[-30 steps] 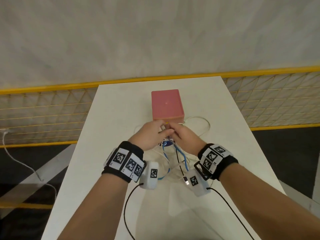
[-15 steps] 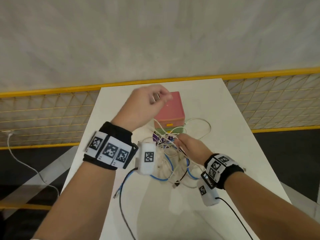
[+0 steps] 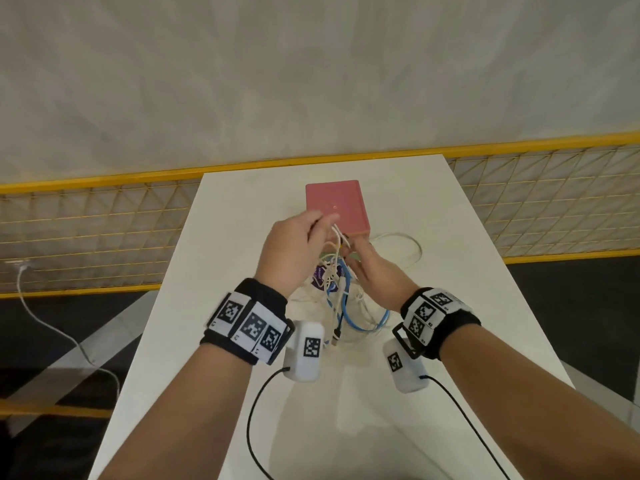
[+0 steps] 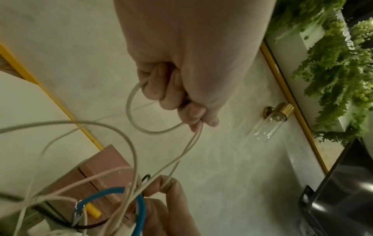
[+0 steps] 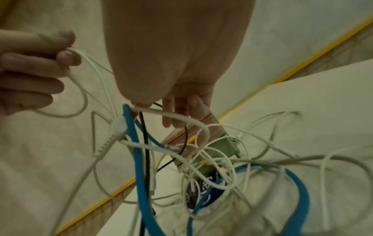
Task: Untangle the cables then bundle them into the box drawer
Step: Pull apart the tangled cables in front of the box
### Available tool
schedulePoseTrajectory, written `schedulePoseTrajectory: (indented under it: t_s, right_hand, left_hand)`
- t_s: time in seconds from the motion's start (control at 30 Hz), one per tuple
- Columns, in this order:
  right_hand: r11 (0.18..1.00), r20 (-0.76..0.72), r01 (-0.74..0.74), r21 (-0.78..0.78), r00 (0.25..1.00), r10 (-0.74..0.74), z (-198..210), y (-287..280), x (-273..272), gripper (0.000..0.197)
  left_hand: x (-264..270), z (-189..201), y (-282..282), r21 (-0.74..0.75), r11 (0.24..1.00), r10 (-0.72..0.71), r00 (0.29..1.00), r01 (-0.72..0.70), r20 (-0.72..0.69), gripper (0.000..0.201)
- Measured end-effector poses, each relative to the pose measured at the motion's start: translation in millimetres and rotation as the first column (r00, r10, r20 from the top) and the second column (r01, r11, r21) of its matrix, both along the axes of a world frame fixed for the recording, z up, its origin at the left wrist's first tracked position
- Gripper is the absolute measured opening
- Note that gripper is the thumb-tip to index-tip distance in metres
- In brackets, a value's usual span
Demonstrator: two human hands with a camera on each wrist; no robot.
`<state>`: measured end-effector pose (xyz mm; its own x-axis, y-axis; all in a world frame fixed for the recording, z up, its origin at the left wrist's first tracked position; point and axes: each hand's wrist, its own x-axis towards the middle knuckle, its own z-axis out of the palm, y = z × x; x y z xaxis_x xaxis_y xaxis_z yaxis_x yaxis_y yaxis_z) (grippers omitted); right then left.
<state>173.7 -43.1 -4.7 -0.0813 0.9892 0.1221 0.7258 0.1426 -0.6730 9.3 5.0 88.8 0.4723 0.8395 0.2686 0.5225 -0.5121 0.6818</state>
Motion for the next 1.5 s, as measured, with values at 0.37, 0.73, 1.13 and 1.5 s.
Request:
schedulePoseTrajectory:
  t_s: [0.37, 0.73, 1.13, 1.5]
  right_hand:
    - [0.993, 0.029, 0.010, 0.120, 0.999, -0.014, 44, 8, -2, 0.021]
    - [0.993, 0.286, 0.072, -0.089, 0.957, -0.043, -1, -2, 4, 0.034]
    - [0.991, 0.515, 0.066, 0.114, 0.850, -0.115, 14, -1, 2, 0.030]
    - [0.984, 0.343, 0.150, -0.100, 0.933, -0.108, 1, -5, 5, 0.029]
  left_hand:
    - [-17, 1, 9, -0.108, 0.993, -0.083, 0.963, 0.057, -0.257, 0.041]
    - [-11, 14, 15, 0.147, 0.978, 0.130, 0.983, -0.149, 0.133, 0.025]
    - [7, -29, -7, -0.127, 0.986, -0.148, 0.931, 0.112, -0.334, 0.028]
    - [-7, -30, 12, 0.076, 0.989, 0.127, 0.992, -0.128, 0.017, 0.020]
